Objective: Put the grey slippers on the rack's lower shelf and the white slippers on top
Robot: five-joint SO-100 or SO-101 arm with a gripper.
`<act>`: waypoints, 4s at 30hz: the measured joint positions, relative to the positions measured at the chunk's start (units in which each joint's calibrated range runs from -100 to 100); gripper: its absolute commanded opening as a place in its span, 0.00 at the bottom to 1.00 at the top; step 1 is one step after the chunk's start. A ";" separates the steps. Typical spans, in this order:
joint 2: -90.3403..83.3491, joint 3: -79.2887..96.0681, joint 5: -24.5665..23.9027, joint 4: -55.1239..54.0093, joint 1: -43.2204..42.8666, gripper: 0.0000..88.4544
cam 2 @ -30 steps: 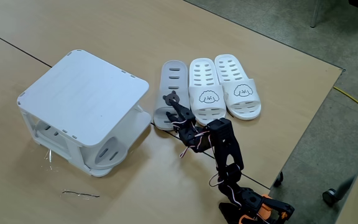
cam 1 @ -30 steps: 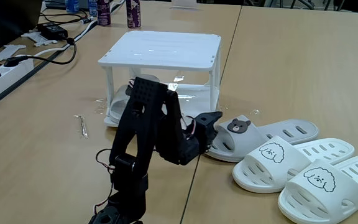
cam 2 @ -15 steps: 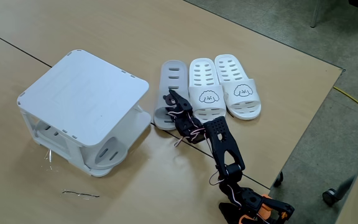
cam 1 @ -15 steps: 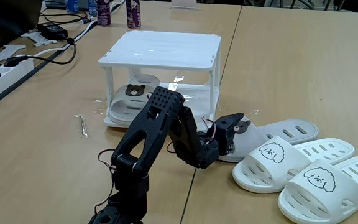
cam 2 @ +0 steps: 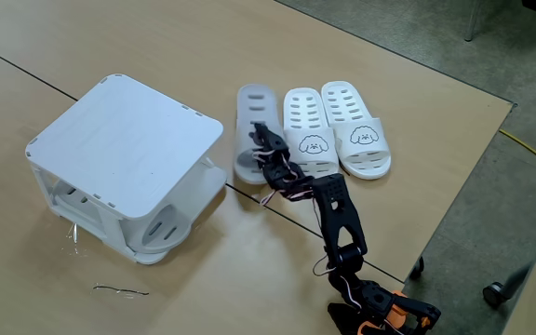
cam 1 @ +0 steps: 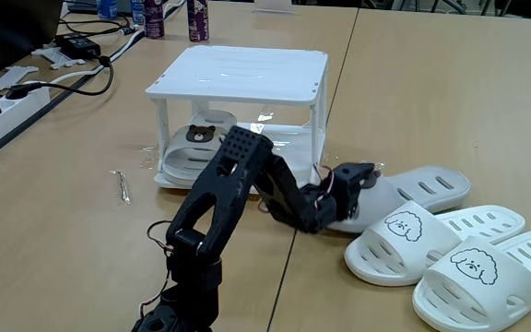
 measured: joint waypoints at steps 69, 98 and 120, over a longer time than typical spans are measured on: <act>7.09 -28.84 0.00 20.69 -23.90 0.30; -57.15 46.18 0.00 20.52 -19.25 0.02; -18.39 60.20 0.00 -28.24 12.43 0.19</act>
